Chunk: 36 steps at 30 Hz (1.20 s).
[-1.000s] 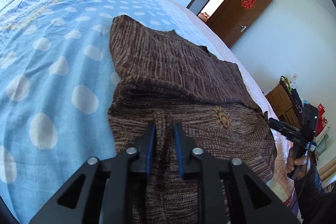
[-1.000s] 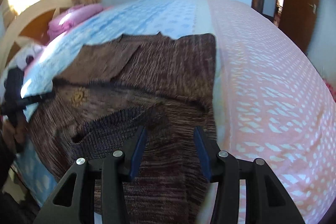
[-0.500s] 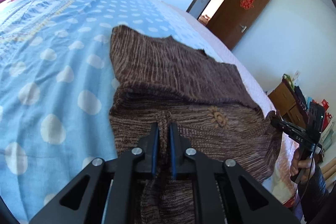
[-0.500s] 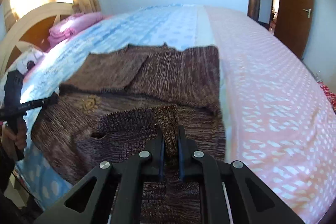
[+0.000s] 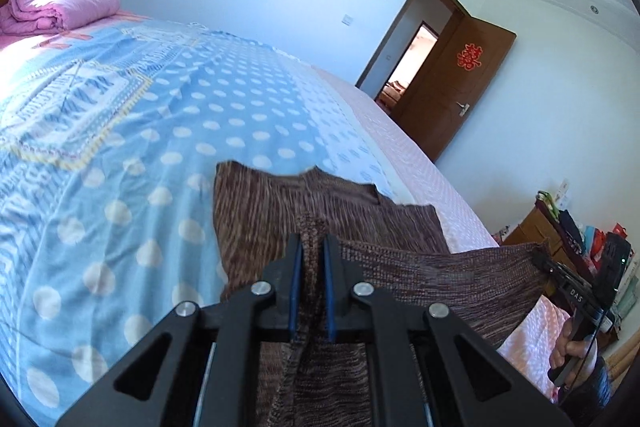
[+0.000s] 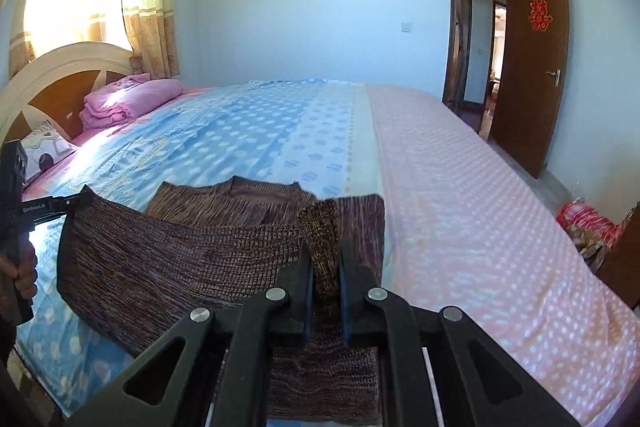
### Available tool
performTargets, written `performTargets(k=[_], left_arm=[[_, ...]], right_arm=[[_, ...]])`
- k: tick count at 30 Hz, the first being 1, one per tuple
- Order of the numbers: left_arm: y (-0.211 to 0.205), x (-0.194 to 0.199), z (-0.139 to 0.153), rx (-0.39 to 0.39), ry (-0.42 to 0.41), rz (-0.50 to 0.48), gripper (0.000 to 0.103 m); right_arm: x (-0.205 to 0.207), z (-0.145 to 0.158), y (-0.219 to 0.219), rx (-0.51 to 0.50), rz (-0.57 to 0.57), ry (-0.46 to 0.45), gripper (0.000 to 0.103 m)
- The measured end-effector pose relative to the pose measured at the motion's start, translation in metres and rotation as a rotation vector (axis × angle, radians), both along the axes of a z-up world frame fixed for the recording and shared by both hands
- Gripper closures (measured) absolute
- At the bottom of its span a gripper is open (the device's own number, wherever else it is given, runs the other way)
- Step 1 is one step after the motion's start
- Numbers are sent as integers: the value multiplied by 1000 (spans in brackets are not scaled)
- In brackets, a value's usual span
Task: Fold small clothes
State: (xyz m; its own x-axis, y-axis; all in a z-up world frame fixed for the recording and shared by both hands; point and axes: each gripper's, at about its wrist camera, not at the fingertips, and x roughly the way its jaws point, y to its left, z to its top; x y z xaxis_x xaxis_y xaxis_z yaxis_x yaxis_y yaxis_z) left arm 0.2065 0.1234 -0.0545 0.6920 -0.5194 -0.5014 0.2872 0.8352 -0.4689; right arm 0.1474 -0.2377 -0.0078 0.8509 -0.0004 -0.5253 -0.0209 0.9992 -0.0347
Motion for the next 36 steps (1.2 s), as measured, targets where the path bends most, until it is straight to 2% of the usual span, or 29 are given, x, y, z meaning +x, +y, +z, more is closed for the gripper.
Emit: performTargets(k=[5, 8, 11, 15, 17, 20, 23, 24, 25, 26, 30, 32, 34, 35, 36], left_arm=[[1, 32, 3, -16, 14, 35, 93], [-1, 58, 6, -22, 24, 54, 93], [-6, 83, 8, 1, 12, 75, 93], [-11, 123, -1, 4, 23, 113, 93], [-14, 139, -12, 13, 44, 134, 93], [-23, 162, -44, 79, 95, 185, 93], [-31, 174, -77, 168, 165, 216, 91], [-30, 179, -89, 159, 224, 214, 90], [-26, 181, -91, 123, 237, 221, 89], [-22, 180, -89, 108, 228, 236, 85], [-21, 181, -91, 104, 243, 233, 84], [-22, 179, -90, 110, 243, 231, 84], [-24, 174, -83, 152, 241, 230, 83], [-25, 171, -77, 179, 227, 230, 80], [-25, 165, -68, 220, 191, 243, 69]], right_arm=[[42, 7, -4, -40, -36, -24, 94], [82, 6, -6, -105, -70, -29, 94], [120, 0, -14, -111, -96, -20, 94], [169, -26, -19, -127, -123, 10, 94], [192, -51, -22, -137, -142, 54, 94], [216, -90, -27, -156, -167, 129, 94], [229, -120, -36, -156, -190, 233, 93], [230, -119, -37, -155, -202, 228, 93], [229, -117, -38, -155, -209, 214, 93], [230, -119, -38, -154, -206, 222, 93], [228, -119, -42, -143, -209, 225, 88], [222, -104, -46, -90, -199, 170, 88], [194, -77, -56, -46, -257, 39, 86], [179, -67, -59, -48, -299, -8, 84], [166, -58, -61, -51, -324, -27, 84]])
